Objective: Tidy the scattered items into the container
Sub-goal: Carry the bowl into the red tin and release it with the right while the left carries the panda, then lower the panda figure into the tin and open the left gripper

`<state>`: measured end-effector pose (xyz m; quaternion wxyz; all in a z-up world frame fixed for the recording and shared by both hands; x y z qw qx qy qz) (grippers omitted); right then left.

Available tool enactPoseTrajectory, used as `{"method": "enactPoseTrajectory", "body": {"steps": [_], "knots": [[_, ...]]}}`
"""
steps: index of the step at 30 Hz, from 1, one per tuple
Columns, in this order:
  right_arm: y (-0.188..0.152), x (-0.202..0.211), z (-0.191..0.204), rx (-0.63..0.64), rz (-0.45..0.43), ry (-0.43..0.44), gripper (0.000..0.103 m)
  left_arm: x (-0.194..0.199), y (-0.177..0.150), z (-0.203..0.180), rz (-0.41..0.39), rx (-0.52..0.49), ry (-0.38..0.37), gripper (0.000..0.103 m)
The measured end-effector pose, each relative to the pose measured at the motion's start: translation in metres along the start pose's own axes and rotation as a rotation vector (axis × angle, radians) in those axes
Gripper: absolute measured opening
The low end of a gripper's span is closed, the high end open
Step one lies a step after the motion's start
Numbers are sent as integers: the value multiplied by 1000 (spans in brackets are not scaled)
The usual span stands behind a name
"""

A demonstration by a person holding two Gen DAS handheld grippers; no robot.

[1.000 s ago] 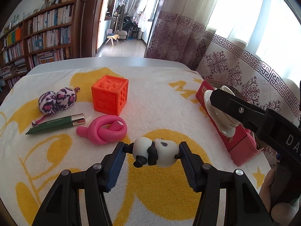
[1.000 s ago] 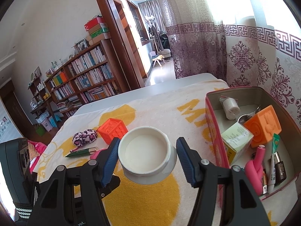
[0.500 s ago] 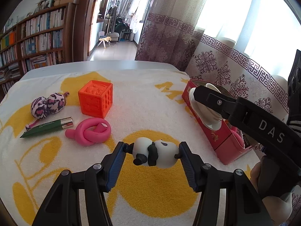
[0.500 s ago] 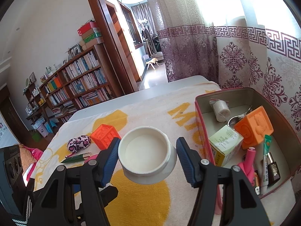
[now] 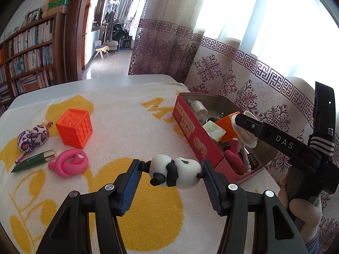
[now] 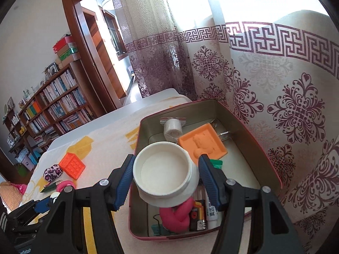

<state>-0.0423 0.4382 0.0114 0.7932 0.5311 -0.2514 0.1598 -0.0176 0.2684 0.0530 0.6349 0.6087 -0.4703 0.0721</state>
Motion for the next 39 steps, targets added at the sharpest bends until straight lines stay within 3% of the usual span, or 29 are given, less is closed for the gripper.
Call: {"method": "enactPoseTrajectory", "body": {"steps": [7, 12, 26, 29, 31, 39], "knots": [[-5, 1, -32, -38, 10, -31, 68, -5, 10, -31, -7, -30, -34, 60], [-3, 8, -41, -75, -49, -17, 77, -13, 17, -52, -4, -57, -55, 60], [5, 24, -59, -137, -156, -98, 78, -55, 22, -93, 41, -94, -93, 60], [5, 25, -57, -125, -163, -110, 78, -64, 21, -96, 67, -80, -111, 60], [5, 24, -56, -119, -165, -111, 79, -65, 19, -92, 72, -61, -111, 75], [4, 24, -53, -101, -173, -124, 79, -56, 22, -75, 43, -19, -89, 76]]}}
Point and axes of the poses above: each gripper's, at about its wrist camera, not at the fingertips, and x roughly against the way its jaws point, z to its left, y to its top, the point moved 4 cm from there along -x, roughly the way its jaws point, and after that the axes turned 5 degrees about y, right-handed, at the moved point
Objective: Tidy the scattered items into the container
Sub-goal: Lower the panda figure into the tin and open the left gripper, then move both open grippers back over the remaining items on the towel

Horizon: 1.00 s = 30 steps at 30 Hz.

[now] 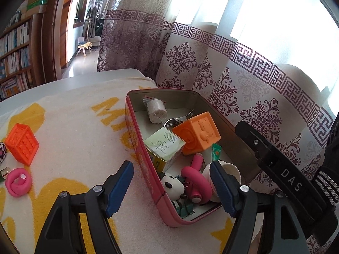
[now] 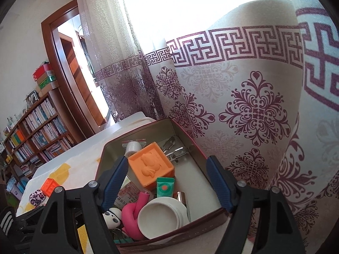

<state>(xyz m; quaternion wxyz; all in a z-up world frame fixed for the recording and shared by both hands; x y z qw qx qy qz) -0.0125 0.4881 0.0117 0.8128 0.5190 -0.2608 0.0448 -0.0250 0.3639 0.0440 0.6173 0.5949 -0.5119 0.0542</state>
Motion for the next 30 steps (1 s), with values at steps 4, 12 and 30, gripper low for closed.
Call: {"method": "enactPoseTrajectory", "body": {"steps": [4, 12, 30], "knots": [[-1, -2, -1, -3, 7, -2, 79, 7, 5, 9, -20, 35, 4, 76], [-2, -3, 0, 7, 11, -4, 79, 10, 7, 12, -26, 44, 18, 76], [-4, -5, 5, 35, 11, -13, 79, 9, 5, 16, -2, 49, 35, 76]]}}
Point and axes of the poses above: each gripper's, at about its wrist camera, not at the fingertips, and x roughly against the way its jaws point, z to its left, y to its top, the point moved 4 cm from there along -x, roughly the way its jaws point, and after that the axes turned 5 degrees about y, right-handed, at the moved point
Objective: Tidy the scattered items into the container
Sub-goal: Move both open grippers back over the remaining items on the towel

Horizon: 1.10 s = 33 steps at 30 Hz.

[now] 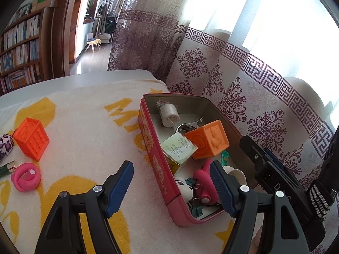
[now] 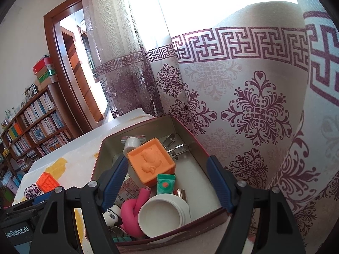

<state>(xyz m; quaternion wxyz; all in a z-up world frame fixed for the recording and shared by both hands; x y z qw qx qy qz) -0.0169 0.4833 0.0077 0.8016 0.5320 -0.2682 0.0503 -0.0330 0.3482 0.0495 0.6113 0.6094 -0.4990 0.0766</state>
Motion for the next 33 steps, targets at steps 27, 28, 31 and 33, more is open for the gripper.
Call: {"method": "enactPoseTrajectory", "body": {"steps": [27, 28, 31, 33], "knots": [[0, 1, 0, 26, -15, -32, 80, 19, -16, 62, -15, 112, 75, 76], [0, 1, 0, 27, -15, -33, 80, 20, -16, 67, -17, 124, 79, 76], [-1, 1, 0, 30, -13, -36, 80, 24, -17, 78, -29, 141, 101, 76], [-1, 1, 0, 34, -13, -39, 80, 27, -17, 84, -41, 140, 117, 76]]}}
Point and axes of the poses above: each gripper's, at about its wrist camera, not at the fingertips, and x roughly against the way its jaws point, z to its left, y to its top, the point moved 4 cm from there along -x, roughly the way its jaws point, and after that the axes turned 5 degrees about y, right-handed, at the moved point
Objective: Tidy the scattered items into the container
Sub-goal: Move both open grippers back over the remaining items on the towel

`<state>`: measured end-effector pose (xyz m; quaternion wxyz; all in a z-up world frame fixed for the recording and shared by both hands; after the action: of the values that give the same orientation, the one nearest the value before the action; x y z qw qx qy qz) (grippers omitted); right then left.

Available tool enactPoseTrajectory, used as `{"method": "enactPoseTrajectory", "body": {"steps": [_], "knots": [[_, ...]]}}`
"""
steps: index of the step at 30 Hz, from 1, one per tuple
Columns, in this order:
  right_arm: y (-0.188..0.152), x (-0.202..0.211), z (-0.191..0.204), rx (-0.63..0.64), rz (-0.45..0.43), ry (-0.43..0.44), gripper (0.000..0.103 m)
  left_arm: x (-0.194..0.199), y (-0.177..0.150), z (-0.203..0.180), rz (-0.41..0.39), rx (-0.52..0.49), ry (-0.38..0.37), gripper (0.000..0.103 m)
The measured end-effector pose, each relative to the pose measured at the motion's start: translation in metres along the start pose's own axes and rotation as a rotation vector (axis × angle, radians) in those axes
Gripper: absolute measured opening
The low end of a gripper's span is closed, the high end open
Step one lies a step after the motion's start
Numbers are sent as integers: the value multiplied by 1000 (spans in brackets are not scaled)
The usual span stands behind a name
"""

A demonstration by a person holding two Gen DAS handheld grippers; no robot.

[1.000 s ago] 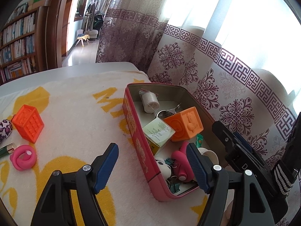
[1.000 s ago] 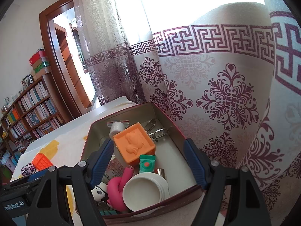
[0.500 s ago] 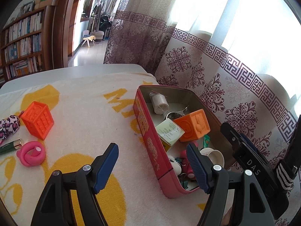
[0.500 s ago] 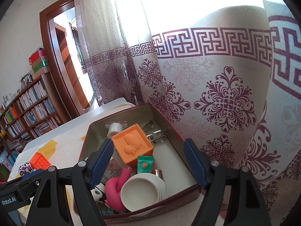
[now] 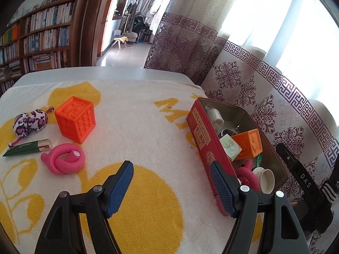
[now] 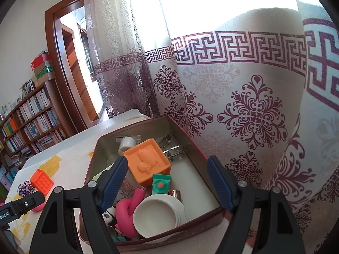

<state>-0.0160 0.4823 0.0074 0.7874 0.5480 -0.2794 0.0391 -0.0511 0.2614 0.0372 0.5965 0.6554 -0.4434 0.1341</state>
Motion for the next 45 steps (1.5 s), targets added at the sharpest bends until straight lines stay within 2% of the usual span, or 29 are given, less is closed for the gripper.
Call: {"method": "enactPoseTrajectory", "body": {"steps": [19, 26, 33, 41, 45], "knots": [[-2, 0, 5, 19, -2, -2, 80, 13, 8, 53, -26, 102, 38, 76], [-3, -1, 9, 41, 0, -8, 80, 27, 8, 94, -43, 111, 116, 76], [-6, 1, 17, 77, -6, -4, 81, 43, 5, 151, -62, 175, 201, 76], [-8, 11, 39, 158, -62, -6, 81, 48, -3, 187, -47, 214, 236, 76], [-11, 15, 65, 141, 4, 113, 83, 55, -6, 198, -44, 208, 242, 76]]}}
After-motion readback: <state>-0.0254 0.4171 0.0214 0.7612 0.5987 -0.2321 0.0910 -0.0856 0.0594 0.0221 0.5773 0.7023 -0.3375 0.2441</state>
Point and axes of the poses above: each gripper's, at about its wrist camera, not at the fingertips, and x roughly against the way its jaws point, z to its left, y to its top, the point moved 4 cm from there along -x, roughly the way its jaws point, and after that the axes turned 5 degrees about y, right-handed, at the moved point
